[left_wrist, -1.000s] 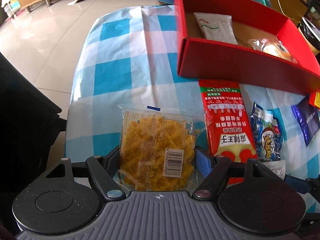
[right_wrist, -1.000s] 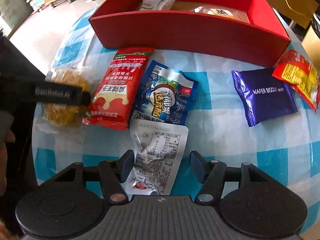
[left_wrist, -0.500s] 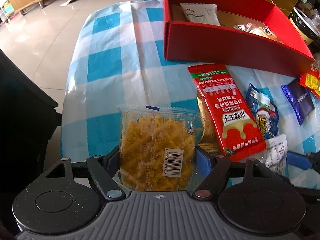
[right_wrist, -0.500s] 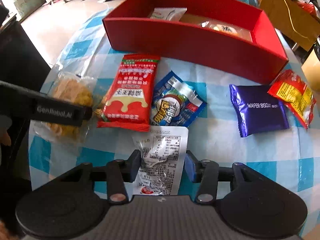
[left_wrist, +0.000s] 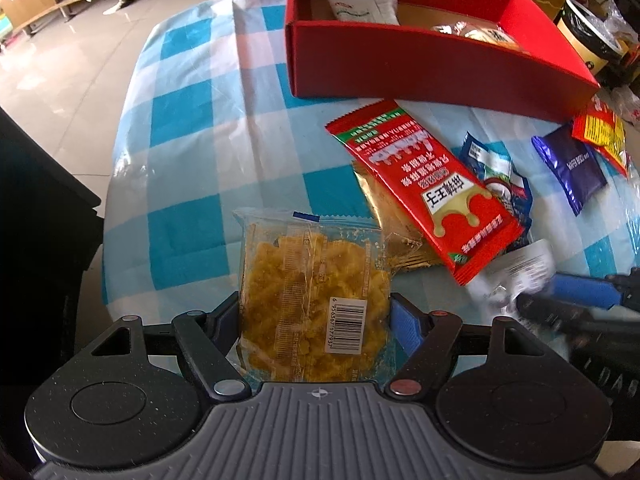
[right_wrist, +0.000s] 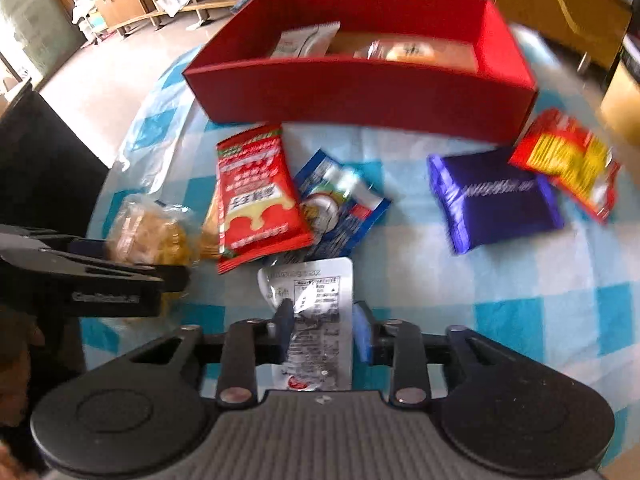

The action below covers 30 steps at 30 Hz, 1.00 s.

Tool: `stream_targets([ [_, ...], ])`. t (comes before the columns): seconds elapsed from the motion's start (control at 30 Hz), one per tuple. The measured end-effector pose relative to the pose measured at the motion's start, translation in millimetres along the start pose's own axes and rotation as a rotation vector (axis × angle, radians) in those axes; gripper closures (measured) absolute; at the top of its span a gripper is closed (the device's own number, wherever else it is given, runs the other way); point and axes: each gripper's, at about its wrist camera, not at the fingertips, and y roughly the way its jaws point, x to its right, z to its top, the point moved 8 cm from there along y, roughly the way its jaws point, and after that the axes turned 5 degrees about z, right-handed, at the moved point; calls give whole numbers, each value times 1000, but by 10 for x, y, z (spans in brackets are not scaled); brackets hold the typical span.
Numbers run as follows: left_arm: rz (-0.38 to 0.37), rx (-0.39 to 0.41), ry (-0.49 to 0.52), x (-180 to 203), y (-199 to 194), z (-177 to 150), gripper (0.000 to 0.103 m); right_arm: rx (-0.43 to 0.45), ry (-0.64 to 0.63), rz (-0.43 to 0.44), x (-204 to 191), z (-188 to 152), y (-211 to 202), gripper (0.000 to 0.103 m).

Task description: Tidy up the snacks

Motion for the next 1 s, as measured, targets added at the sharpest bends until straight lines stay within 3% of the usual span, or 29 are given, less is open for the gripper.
stream_targets([
  [0.1,3,-2,6,17,4,-14,23,-45,-55,-58,-83,-110,139,44],
  [0.37,2,-11,19,0,22,-58,22,-45,-111,-47,-165,-211,218,41],
  [0.43,2,-9,31,18,5,-78,22,-43,-108,-44,-140,-209,213,46],
  [0.47,0,-10,35,24,2,-89,22,-41,-132,-72,-131,-208,186,56],
  [0.57,0,-1,55,66,-34,-117,23,-28,-156,-79,-125,-207,129,57],
  [0.73,-13,-2,68,123,-64,-172,23,17,-165,-81,-104,-159,-25,67],
  [0.83,-16,-2,70,142,-73,-190,23,2,-147,-70,-64,-163,-16,69],
  [0.93,-14,-7,71,153,-66,-197,23,-7,-121,-54,-53,-152,19,62],
  [1.0,-13,-6,74,164,-66,-195,23,-31,-135,-45,-86,-193,67,47],
])
